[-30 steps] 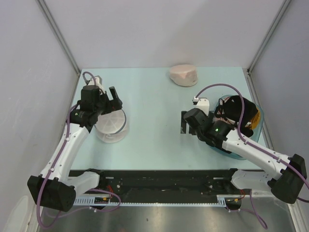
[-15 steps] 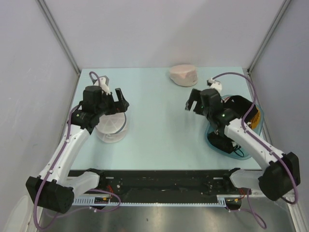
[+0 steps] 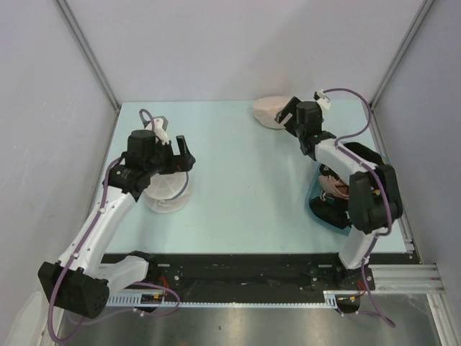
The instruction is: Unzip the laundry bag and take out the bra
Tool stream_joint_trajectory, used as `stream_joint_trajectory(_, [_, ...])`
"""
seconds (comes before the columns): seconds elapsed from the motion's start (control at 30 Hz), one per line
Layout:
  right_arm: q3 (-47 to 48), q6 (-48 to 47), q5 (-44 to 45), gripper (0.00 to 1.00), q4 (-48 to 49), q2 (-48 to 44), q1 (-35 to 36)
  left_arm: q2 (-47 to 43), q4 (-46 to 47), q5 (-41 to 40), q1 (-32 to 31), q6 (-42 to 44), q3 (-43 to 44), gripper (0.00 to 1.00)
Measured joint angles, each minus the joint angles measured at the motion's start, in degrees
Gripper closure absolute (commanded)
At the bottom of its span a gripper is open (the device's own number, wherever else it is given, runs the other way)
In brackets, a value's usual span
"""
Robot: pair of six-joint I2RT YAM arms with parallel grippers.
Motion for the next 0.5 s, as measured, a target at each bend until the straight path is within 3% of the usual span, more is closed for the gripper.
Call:
stream_joint_trajectory(0.27, [10.97, 6.45, 0.83, 0.05, 6.01, 16.65, -1.31, -0.46, -1.03, 0.31, -1.33, 0.00, -1.40, 0.00])
stream_joint_trajectory(0.5, [18.93, 9.35, 1.70, 0.06, 6.91, 25.14, -1.01, -3.78, -2.21, -0.20, -1.44, 0.00, -4.20, 0.00])
